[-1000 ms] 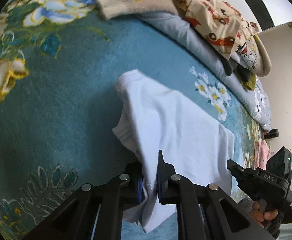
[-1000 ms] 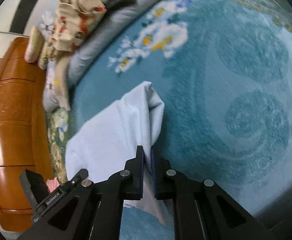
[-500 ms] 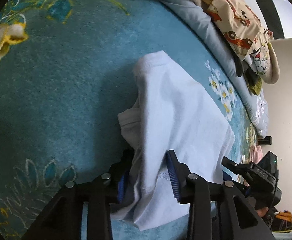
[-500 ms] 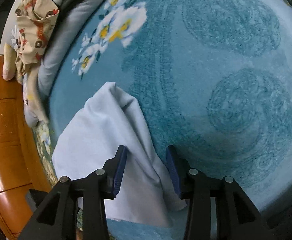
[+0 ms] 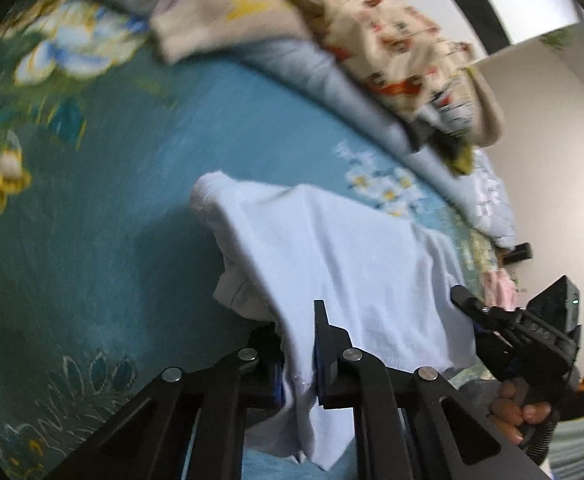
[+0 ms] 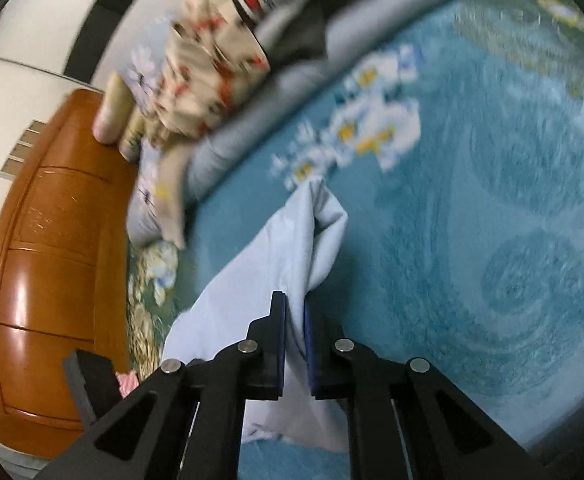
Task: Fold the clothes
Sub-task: 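Lift and carry the shirt bundle with both tools onto the pink blanket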
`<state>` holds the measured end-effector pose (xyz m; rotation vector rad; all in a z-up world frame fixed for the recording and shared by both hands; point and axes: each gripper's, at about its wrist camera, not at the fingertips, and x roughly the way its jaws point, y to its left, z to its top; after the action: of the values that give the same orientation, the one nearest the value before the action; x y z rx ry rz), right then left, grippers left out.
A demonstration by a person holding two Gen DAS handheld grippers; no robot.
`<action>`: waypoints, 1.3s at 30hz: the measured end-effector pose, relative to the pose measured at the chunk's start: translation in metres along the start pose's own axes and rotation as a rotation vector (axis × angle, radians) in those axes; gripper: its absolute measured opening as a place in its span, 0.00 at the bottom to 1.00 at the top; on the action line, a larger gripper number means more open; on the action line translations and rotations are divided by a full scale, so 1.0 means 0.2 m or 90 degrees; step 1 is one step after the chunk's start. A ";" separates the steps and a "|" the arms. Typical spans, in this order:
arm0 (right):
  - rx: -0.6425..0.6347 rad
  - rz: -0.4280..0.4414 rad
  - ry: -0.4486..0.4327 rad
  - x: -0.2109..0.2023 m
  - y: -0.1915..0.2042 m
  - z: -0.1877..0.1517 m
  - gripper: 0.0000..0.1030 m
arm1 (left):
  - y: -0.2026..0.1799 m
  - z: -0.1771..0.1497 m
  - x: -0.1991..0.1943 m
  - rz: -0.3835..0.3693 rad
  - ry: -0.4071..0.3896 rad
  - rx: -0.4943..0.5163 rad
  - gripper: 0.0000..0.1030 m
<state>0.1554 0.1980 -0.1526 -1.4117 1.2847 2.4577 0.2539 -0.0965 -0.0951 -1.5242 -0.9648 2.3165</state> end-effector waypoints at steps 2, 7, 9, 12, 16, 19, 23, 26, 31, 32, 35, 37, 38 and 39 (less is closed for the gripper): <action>-0.013 0.009 -0.025 -0.05 0.05 0.01 0.08 | -0.07 0.06 0.00 -0.012 -0.012 0.008 0.11; -0.026 0.054 -0.066 -0.20 0.07 0.02 0.08 | -0.26 0.16 -0.01 -0.018 -0.019 0.040 0.11; -0.024 0.061 -0.086 -0.28 0.04 0.05 0.08 | -0.37 0.19 0.00 -0.017 -0.012 0.063 0.11; -0.009 0.075 -0.123 -0.42 -0.05 0.10 0.08 | -0.60 0.24 0.09 -0.018 0.008 0.109 0.11; 0.052 0.077 -0.190 -0.64 -0.32 0.18 0.08 | -1.05 0.28 0.36 -0.039 0.063 0.200 0.11; 0.091 0.033 -0.246 -0.85 -0.56 0.24 0.08 | -1.46 0.30 0.65 -0.077 0.122 0.263 0.11; 0.141 -0.012 -0.341 -1.19 -0.90 0.37 0.08 | -2.05 0.28 1.04 -0.171 0.189 0.318 0.11; 0.161 -0.053 -0.419 -1.47 -1.11 0.48 0.08 | -2.57 0.23 1.30 -0.242 0.227 0.395 0.11; 0.182 -0.144 -0.544 -1.94 -1.48 0.64 0.08 | -3.33 0.07 1.68 -0.346 0.291 0.510 0.11; 0.193 -0.157 -0.557 -1.99 -1.55 0.65 0.08 | -3.46 0.02 1.75 -0.352 0.300 0.537 0.11; 0.227 -0.196 -0.587 -2.12 -1.74 0.69 0.08 | -3.73 -0.13 1.98 -0.344 0.323 0.605 0.11; 0.256 -0.213 -0.590 -2.14 -1.88 0.70 0.08 | -3.81 -0.23 2.16 -0.316 0.338 0.622 0.11; 0.277 -0.208 -0.581 -2.13 -1.96 0.71 0.08 | -3.83 -0.27 2.27 -0.292 0.346 0.624 0.11; 0.304 -0.209 -0.569 -2.10 -2.05 0.70 0.08 | -3.81 -0.29 2.36 -0.264 0.353 0.620 0.11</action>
<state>0.4668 0.7089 -0.0728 -0.2896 1.1507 1.9530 -0.0398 0.7453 0.0120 -1.2274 0.0373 1.5180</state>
